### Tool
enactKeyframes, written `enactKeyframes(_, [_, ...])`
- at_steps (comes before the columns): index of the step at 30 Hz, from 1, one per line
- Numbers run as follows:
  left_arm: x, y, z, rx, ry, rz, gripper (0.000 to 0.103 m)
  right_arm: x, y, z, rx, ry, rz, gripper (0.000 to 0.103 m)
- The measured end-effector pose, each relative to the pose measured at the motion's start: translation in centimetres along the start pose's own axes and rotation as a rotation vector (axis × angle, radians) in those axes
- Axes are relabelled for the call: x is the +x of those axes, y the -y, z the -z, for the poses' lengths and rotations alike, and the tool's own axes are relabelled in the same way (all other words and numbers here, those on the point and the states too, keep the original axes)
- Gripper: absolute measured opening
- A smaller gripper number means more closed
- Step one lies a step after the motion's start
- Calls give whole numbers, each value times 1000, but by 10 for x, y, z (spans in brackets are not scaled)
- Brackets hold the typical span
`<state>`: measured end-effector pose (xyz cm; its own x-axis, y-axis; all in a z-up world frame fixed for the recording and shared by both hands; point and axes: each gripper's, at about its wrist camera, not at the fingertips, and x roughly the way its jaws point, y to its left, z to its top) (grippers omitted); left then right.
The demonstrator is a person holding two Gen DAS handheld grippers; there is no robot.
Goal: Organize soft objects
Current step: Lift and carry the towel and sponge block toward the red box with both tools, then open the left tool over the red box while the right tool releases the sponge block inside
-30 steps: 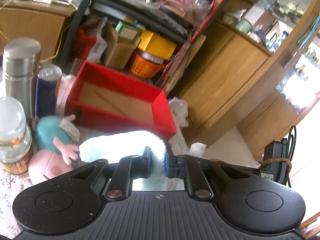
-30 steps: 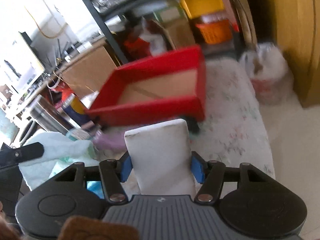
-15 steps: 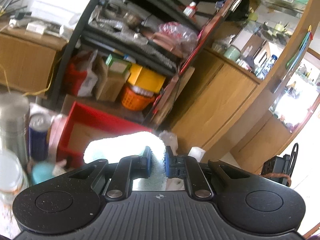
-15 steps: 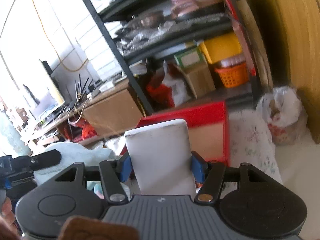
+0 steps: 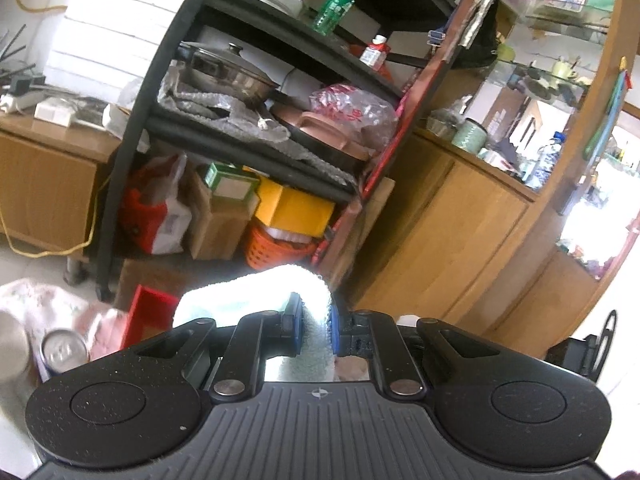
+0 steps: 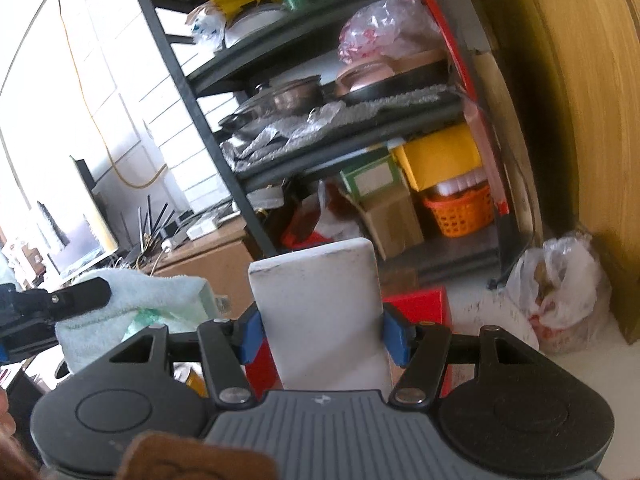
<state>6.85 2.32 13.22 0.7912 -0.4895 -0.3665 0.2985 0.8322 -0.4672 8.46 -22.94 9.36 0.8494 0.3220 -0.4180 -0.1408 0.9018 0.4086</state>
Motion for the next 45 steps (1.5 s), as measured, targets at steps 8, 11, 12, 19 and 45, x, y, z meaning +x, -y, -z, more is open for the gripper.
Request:
enactKeyframes(8, [59, -30, 0, -11, -66, -88, 10, 61, 7, -1, -40, -66, 61, 31])
enactKeyframes(11, [81, -44, 9, -14, -99, -130, 11, 86, 13, 6, -50, -115, 90, 31])
enactKeyframes(12, [88, -51, 13, -25, -113, -146, 11, 95, 16, 9, -60, -135, 102, 31])
enactKeyframes(19, [104, -75, 25, -22, -152, -254, 61, 125, 24, 25, -105, -225, 161, 46])
enactKeyframes(45, [-2, -81, 79, -35, -257, -266, 72, 50, 0, 71, -79, -268, 114, 65])
